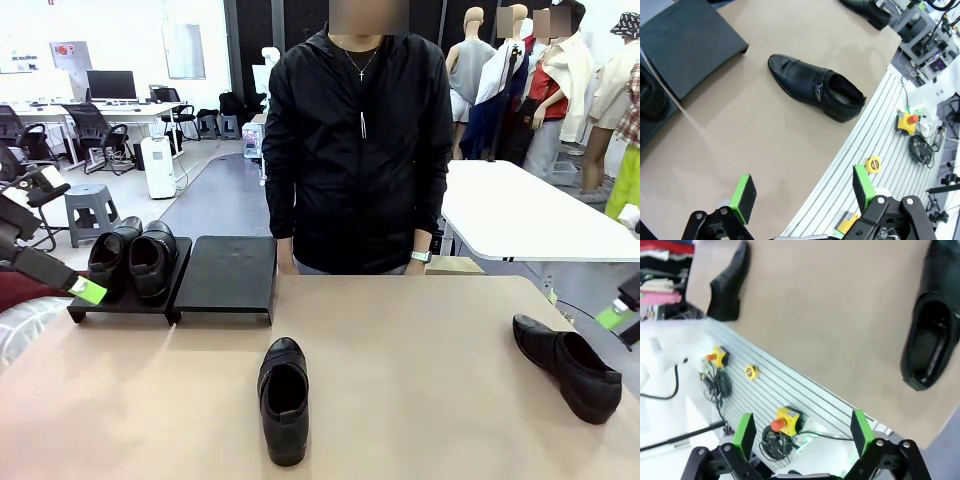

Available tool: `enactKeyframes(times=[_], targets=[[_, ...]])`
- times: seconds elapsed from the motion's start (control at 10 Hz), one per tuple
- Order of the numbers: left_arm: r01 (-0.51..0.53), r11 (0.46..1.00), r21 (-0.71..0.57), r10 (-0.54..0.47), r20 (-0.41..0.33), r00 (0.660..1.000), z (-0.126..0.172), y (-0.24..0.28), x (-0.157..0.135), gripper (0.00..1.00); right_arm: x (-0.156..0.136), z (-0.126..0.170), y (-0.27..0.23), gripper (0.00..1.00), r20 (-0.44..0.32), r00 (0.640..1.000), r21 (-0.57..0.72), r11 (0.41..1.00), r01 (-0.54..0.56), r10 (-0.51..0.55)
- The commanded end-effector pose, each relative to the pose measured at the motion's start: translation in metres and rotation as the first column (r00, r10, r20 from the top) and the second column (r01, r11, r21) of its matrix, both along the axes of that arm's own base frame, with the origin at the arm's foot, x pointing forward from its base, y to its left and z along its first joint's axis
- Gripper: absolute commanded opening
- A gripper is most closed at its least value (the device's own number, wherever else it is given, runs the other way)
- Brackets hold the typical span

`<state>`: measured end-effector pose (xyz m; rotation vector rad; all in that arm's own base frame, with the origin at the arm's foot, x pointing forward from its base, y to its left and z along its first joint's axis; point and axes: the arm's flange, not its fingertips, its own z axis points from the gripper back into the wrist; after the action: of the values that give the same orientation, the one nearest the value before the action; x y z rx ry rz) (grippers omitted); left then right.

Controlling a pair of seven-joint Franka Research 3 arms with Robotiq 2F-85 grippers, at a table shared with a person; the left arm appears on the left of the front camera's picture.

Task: Organize the shoes by placing them on the stand.
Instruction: Pick up one Shoe and place it in the middle of the table, then place the Shoe from the middle of the table onto the Shoes Stand.

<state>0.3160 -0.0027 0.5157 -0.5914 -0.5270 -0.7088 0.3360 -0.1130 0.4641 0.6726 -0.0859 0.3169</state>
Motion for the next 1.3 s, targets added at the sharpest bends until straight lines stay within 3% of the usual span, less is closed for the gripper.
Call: enactKeyframes(times=[0.0,1.1,1.2], targets=[[0.004,1.0,-0.01,-0.004,-0.004,1.0,0.001,0.001,0.001,1.0,0.003,0.007,0.001,1.0,-0.006,0.997,-0.028,0.997,0.074,-0.074],[0.0,1.0,0.0,0.0,0.0,1.0,0.0,0.0,0.0,1.0,0.003,0.007,0.001,1.0,-0.006,0.997,-0.028,0.997,0.074,-0.074],[0.065,0.995,0.082,-0.058,-0.08,0.995,0.025,-0.05,0.002,1.0,0.003,0.007,0.001,1.0,-0.006,0.997,-0.028,0.997,0.074,-0.074]])
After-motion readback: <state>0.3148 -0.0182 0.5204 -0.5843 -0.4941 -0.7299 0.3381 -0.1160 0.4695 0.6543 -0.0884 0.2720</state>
